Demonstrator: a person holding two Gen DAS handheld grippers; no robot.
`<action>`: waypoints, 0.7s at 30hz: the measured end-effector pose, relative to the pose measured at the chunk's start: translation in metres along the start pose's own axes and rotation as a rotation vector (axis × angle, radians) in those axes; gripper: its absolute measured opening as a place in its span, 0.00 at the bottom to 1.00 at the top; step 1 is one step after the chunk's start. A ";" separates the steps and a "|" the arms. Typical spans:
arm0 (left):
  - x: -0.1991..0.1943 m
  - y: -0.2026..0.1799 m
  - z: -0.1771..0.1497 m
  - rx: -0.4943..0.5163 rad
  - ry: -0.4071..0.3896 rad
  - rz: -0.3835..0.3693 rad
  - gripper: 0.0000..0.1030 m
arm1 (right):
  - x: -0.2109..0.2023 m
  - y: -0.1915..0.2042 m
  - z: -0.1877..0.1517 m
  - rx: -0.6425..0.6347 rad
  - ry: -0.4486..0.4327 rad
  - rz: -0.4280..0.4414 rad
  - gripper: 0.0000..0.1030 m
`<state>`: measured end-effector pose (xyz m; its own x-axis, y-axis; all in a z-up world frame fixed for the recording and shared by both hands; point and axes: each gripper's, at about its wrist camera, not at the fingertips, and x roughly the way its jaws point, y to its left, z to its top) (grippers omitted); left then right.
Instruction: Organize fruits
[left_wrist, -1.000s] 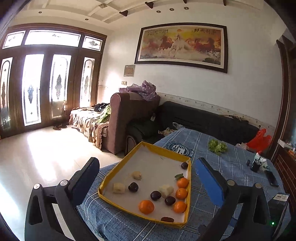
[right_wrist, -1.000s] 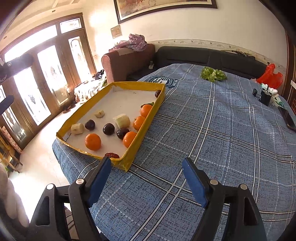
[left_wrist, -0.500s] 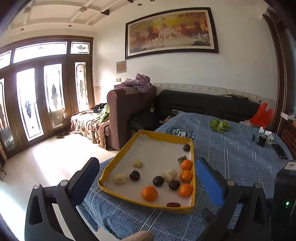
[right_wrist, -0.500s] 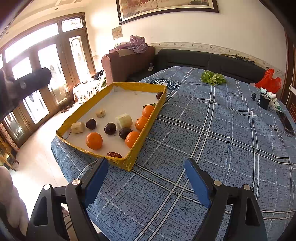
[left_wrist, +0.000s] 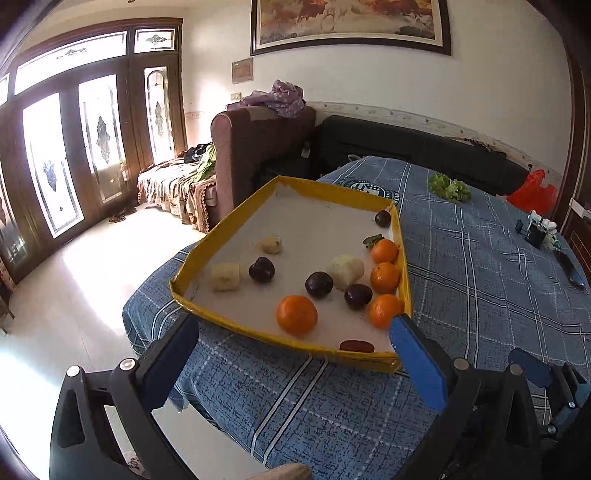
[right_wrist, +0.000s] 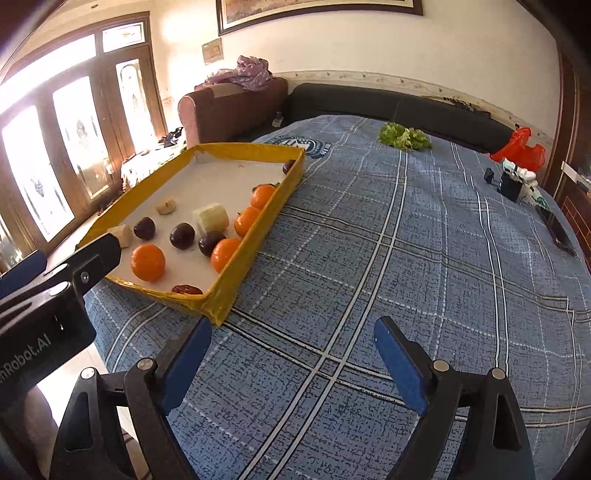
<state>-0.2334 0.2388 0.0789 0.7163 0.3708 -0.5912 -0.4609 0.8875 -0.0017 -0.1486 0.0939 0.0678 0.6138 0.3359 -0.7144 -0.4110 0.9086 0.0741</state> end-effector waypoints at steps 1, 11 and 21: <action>0.002 0.000 -0.001 0.001 0.008 0.000 1.00 | 0.001 -0.001 -0.001 0.003 0.005 0.000 0.90; 0.005 -0.011 -0.005 0.028 0.042 -0.031 1.00 | 0.002 0.001 -0.003 -0.003 0.009 0.003 0.90; 0.006 -0.013 -0.005 0.024 0.058 -0.044 1.00 | 0.003 0.000 -0.004 0.004 0.014 0.003 0.90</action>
<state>-0.2261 0.2279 0.0716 0.7034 0.3157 -0.6368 -0.4168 0.9089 -0.0099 -0.1493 0.0941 0.0632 0.6028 0.3350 -0.7242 -0.4103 0.9086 0.0788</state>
